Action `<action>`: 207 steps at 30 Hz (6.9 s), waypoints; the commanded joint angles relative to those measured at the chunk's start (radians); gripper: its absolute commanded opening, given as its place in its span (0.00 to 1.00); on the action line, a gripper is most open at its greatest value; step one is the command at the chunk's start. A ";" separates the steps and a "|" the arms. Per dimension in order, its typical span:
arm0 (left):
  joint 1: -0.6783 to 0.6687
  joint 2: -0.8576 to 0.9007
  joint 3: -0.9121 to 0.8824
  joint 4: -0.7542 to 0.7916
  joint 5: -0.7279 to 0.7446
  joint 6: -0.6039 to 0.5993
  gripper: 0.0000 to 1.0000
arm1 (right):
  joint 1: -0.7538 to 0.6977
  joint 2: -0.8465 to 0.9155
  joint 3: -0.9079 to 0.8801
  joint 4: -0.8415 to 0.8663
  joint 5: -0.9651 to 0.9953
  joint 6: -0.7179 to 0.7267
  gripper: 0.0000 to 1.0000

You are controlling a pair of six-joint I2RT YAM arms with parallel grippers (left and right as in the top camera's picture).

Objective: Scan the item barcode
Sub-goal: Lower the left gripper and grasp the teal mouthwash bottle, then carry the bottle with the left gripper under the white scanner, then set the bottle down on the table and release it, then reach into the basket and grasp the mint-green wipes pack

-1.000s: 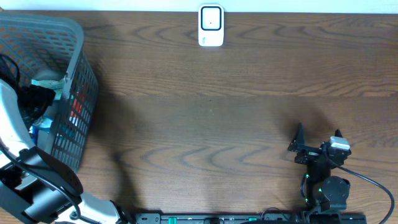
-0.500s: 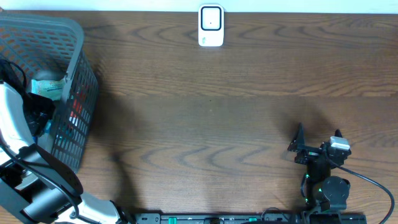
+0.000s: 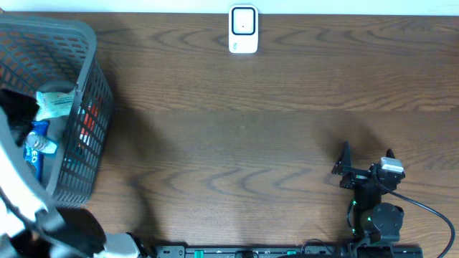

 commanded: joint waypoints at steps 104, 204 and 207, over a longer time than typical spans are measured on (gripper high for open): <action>-0.597 -0.001 0.471 -0.149 0.308 0.017 0.24 | -0.019 0.000 -0.001 -0.004 -0.001 -0.013 0.99; -0.136 0.174 0.451 -0.164 -0.027 -0.233 0.98 | -0.019 0.000 -0.001 -0.004 -0.001 -0.013 0.99; -0.136 0.279 0.451 -0.132 -0.027 -0.312 0.98 | -0.019 0.000 -0.001 -0.004 -0.001 -0.013 0.99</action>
